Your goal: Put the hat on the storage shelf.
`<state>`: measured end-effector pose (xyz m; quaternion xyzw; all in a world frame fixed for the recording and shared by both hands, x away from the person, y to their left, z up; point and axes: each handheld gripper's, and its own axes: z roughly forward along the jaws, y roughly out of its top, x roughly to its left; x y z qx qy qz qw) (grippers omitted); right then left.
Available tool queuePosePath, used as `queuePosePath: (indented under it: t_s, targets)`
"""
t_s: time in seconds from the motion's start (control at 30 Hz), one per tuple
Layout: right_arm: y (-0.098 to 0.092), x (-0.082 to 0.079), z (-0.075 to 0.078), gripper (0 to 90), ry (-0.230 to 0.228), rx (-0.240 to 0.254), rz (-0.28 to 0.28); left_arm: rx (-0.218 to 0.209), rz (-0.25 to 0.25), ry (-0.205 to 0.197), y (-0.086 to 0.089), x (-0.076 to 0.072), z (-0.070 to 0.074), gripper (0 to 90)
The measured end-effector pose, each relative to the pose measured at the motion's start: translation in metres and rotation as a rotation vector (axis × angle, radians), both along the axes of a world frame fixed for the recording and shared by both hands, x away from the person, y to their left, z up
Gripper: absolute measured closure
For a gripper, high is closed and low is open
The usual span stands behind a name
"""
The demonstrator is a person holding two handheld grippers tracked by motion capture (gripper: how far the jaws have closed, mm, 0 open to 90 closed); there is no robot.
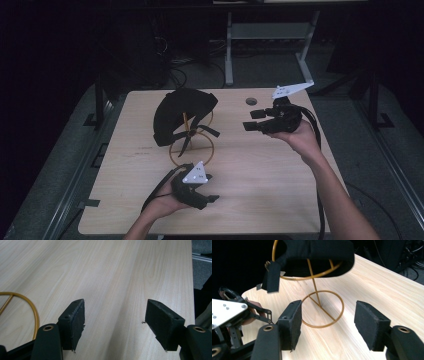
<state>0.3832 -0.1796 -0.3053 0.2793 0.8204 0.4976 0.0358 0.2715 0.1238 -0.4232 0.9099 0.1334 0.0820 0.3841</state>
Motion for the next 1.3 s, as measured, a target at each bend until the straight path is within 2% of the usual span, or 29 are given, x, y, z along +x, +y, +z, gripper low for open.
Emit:
queuePosePath:
  t_s: [0.57,1.3]
  targets:
    - [-0.038,-0.014,-0.034,30.0,0.037,0.007,-0.06,-0.003,0.011,0.016,0.0,-0.001,-0.004,31.6]
    - [-0.074,-0.035,-0.072,22.4,0.093,0.007,-0.131,-0.001,0.028,0.022,-0.001,0.0,-0.008,28.7]
